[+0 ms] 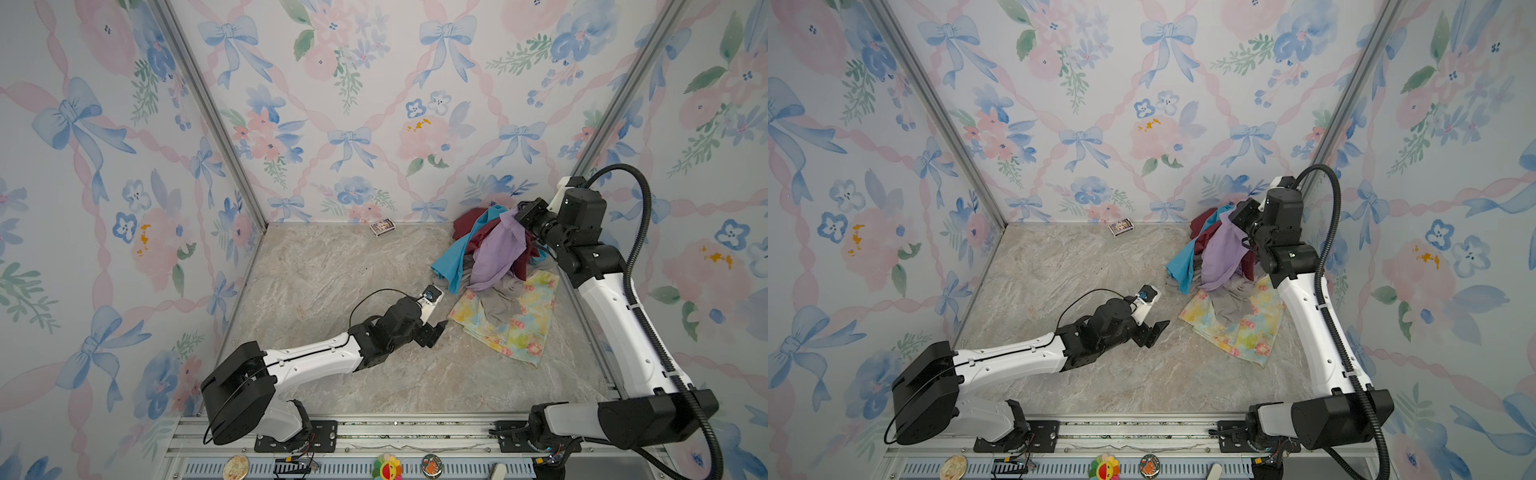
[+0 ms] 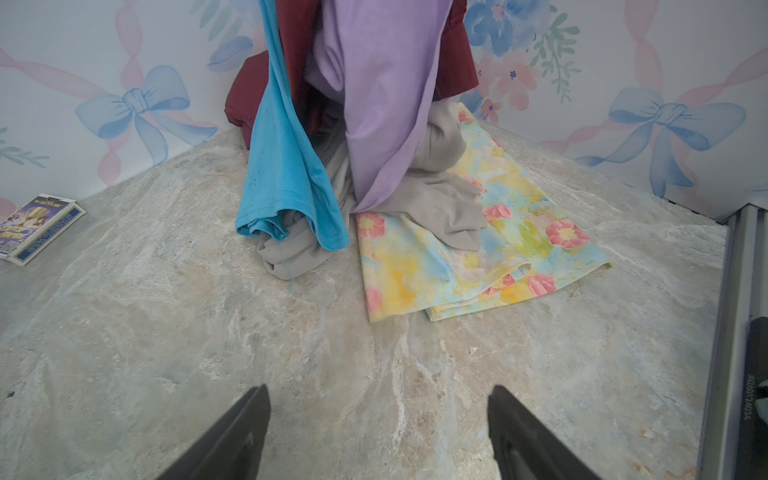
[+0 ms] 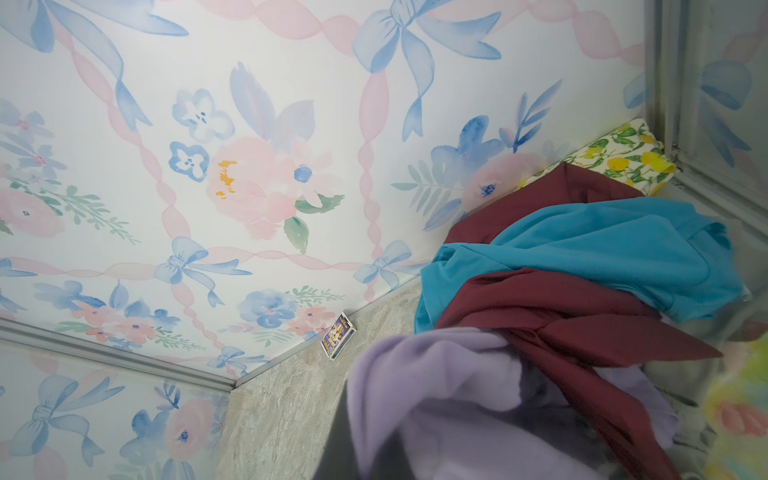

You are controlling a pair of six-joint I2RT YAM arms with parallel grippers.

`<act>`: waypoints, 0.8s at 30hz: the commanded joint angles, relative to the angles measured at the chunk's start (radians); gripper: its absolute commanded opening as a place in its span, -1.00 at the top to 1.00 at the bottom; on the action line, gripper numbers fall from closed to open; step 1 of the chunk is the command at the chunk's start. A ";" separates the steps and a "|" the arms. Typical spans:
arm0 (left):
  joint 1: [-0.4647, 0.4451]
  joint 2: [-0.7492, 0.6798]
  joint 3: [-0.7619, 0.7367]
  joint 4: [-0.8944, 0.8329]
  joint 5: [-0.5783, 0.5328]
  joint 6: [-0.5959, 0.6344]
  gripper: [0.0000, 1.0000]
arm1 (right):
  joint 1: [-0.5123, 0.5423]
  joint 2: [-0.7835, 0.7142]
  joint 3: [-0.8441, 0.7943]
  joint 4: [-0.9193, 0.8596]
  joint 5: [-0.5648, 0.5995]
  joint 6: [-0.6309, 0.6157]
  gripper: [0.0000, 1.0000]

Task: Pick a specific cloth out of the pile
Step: 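Lift the lavender cloth up out of the pile with the right gripper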

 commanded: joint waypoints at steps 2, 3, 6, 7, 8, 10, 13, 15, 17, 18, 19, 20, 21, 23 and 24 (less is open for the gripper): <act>0.000 0.016 0.026 -0.011 -0.013 0.017 -0.67 | 0.032 -0.019 0.089 0.036 -0.019 -0.031 1.00; 0.000 0.017 0.026 -0.011 -0.013 0.016 -0.67 | 0.036 -0.020 0.097 0.035 -0.020 -0.031 1.00; 0.000 0.020 0.027 -0.011 -0.013 0.017 -0.67 | 0.045 -0.022 0.122 0.023 -0.025 -0.037 1.00; 0.000 0.018 0.026 -0.011 -0.013 0.017 -0.67 | 0.049 -0.025 0.124 0.022 -0.025 -0.039 1.00; 0.000 0.019 0.026 -0.012 -0.014 0.017 -0.68 | 0.051 -0.029 0.125 0.025 -0.026 -0.039 1.00; 0.000 0.019 0.026 -0.012 -0.019 0.020 -0.67 | 0.056 -0.034 0.128 0.025 -0.025 -0.040 1.00; 0.000 0.021 0.026 -0.012 -0.024 0.022 -0.67 | 0.071 -0.041 0.136 0.021 -0.019 -0.047 1.00; 0.000 0.022 0.026 -0.011 -0.024 0.022 -0.68 | 0.084 -0.045 0.146 0.016 -0.012 -0.056 1.00; 0.000 0.023 0.026 -0.009 -0.025 0.023 -0.68 | 0.098 -0.048 0.156 0.011 -0.006 -0.065 1.00; 0.002 0.022 0.026 -0.010 -0.027 0.023 -0.68 | 0.105 -0.049 0.162 0.009 -0.002 -0.069 1.00; 0.001 0.024 0.026 -0.010 -0.029 0.024 -0.67 | 0.113 -0.049 0.169 0.006 0.003 -0.068 1.00; 0.003 0.023 0.026 -0.011 -0.028 0.024 -0.68 | 0.121 -0.049 0.176 0.003 0.004 -0.069 1.00; 0.005 0.023 0.026 -0.009 -0.028 0.024 -0.68 | 0.126 -0.048 0.185 -0.001 0.005 -0.069 1.00; 0.011 0.025 0.026 -0.010 -0.032 0.024 -0.68 | 0.141 -0.045 0.208 -0.012 0.005 -0.101 1.00; 0.014 0.026 0.026 -0.009 -0.032 0.024 -0.68 | 0.145 -0.043 0.218 -0.016 0.005 -0.104 1.00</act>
